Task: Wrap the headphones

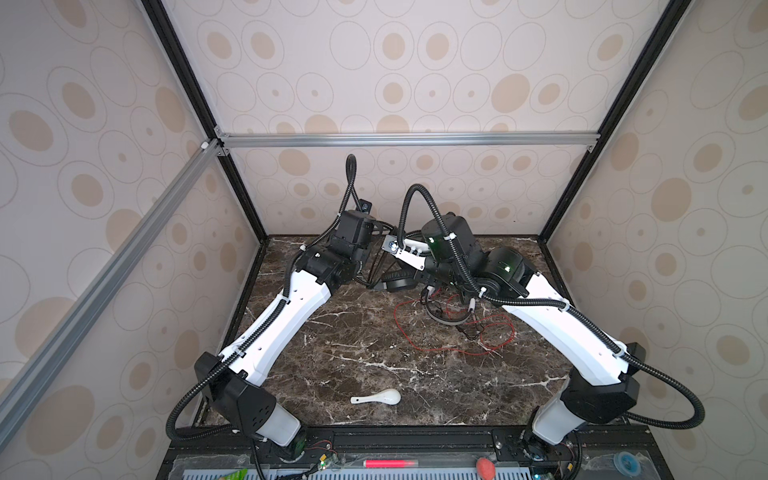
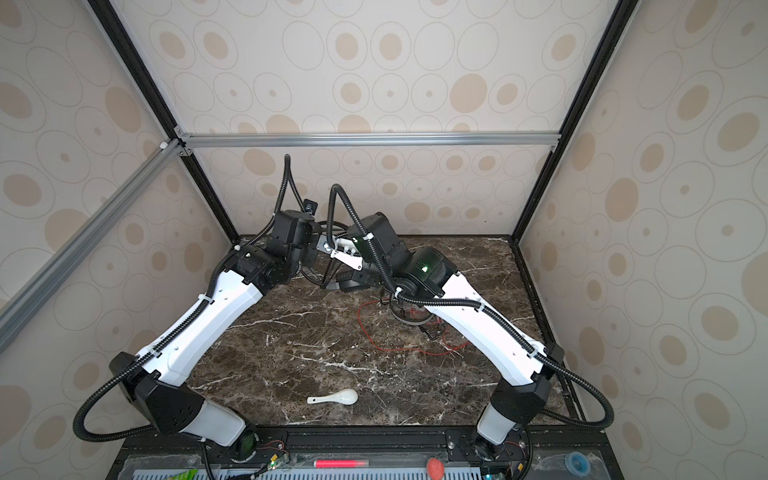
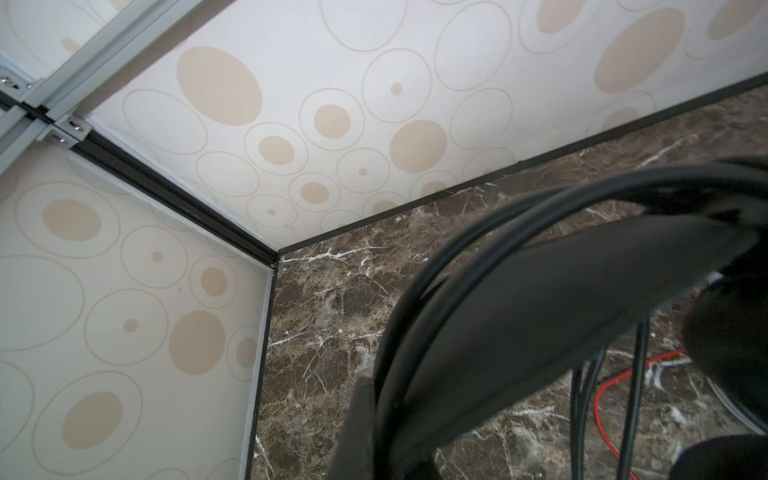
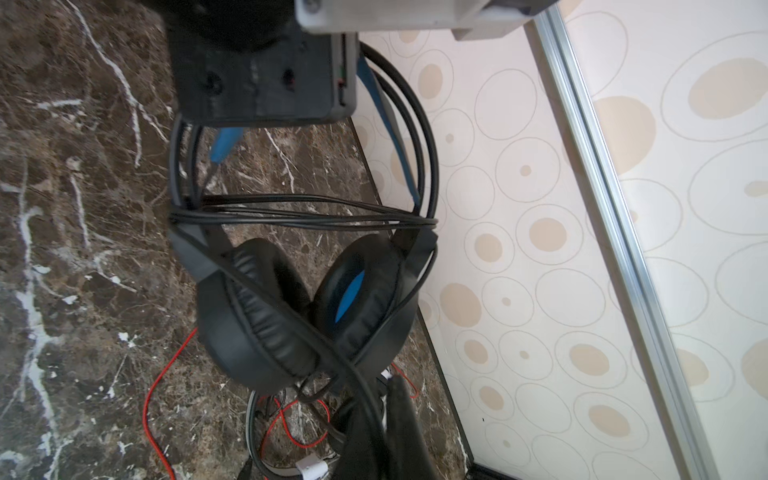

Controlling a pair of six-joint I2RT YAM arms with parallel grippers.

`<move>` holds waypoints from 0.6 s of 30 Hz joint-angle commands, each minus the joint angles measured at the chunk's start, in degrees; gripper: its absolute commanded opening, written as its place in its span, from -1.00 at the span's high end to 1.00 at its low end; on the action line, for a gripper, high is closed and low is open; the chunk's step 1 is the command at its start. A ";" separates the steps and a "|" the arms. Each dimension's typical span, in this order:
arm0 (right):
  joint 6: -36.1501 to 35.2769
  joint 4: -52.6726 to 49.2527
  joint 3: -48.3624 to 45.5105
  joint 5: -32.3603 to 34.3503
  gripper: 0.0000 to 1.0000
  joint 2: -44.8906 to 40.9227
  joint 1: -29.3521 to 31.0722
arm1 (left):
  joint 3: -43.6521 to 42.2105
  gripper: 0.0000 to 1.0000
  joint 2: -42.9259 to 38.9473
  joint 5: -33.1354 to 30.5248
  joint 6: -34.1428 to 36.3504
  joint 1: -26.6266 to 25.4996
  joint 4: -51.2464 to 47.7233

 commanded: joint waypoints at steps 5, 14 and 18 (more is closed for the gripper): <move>3.20 0.20 7.60 6.11 0.91 4.28 -3.98 | -1.87 1.00 -2.94 5.79 2.86 -1.26 -0.06; 7.62 -1.46 8.69 4.84 0.90 5.69 -6.37 | -8.98 1.00 -7.66 16.97 5.04 -1.26 2.63; 7.64 -1.57 5.82 4.42 0.89 4.22 -6.40 | -11.18 1.00 -9.40 18.45 5.51 -1.21 3.22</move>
